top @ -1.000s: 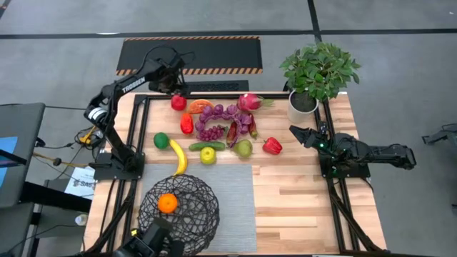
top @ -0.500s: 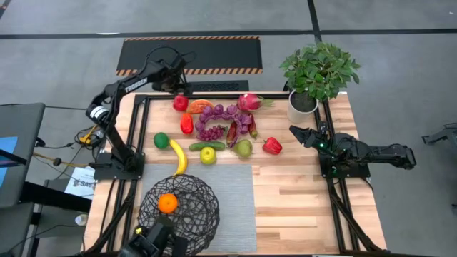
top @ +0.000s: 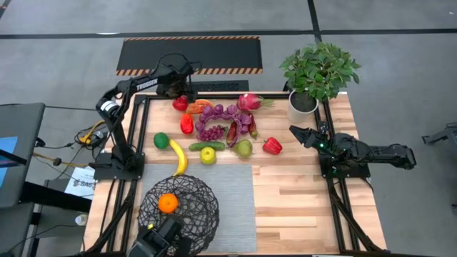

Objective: Build produce basket
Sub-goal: Put the red apple into the black wire basket

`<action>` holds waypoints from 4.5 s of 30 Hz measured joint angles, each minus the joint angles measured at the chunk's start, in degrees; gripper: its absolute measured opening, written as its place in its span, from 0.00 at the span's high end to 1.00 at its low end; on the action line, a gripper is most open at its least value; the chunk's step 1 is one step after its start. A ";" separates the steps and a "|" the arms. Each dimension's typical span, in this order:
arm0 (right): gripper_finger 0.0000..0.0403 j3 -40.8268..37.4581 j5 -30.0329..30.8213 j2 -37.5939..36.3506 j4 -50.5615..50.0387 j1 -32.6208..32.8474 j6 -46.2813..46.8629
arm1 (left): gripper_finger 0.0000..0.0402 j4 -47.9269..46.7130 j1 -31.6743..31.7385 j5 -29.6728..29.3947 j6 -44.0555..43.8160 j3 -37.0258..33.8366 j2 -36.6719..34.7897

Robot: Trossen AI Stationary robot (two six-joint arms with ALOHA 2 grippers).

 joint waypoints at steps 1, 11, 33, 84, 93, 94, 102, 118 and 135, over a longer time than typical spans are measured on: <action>0.17 -0.02 -0.01 0.01 -0.01 0.00 0.00 | 0.06 -0.22 0.00 0.20 -0.02 0.00 0.00; 0.17 -0.01 0.00 0.00 -0.01 0.00 -0.18 | 0.06 -4.96 -0.45 2.01 -0.31 0.55 0.61; 0.17 0.00 0.01 -0.01 0.01 -0.02 -1.53 | 0.06 -5.81 0.42 6.81 -3.78 3.16 1.38; 0.17 0.00 0.08 -0.01 0.01 -0.09 -1.49 | 0.45 -36.92 -8.90 4.19 2.51 32.52 11.63; 0.17 -0.02 0.05 0.00 -0.01 -0.07 -1.47 | 0.45 -36.88 -16.90 9.03 0.31 44.91 10.69; 0.17 0.00 0.03 0.01 -0.01 -0.07 -1.48 | 0.45 -36.80 -18.01 9.93 -0.21 46.42 10.71; 0.17 -0.02 -0.11 0.00 -0.01 0.04 -1.46 | 0.45 -33.16 -27.68 15.00 -4.91 53.63 9.07; 0.17 -0.02 -0.47 -0.01 -0.03 0.04 -1.51 | 0.43 -13.86 -45.17 19.25 -15.72 53.86 -5.74; 0.17 0.00 -0.51 0.01 -0.03 0.04 -1.48 | 0.42 13.54 -63.70 18.20 3.12 53.86 -15.67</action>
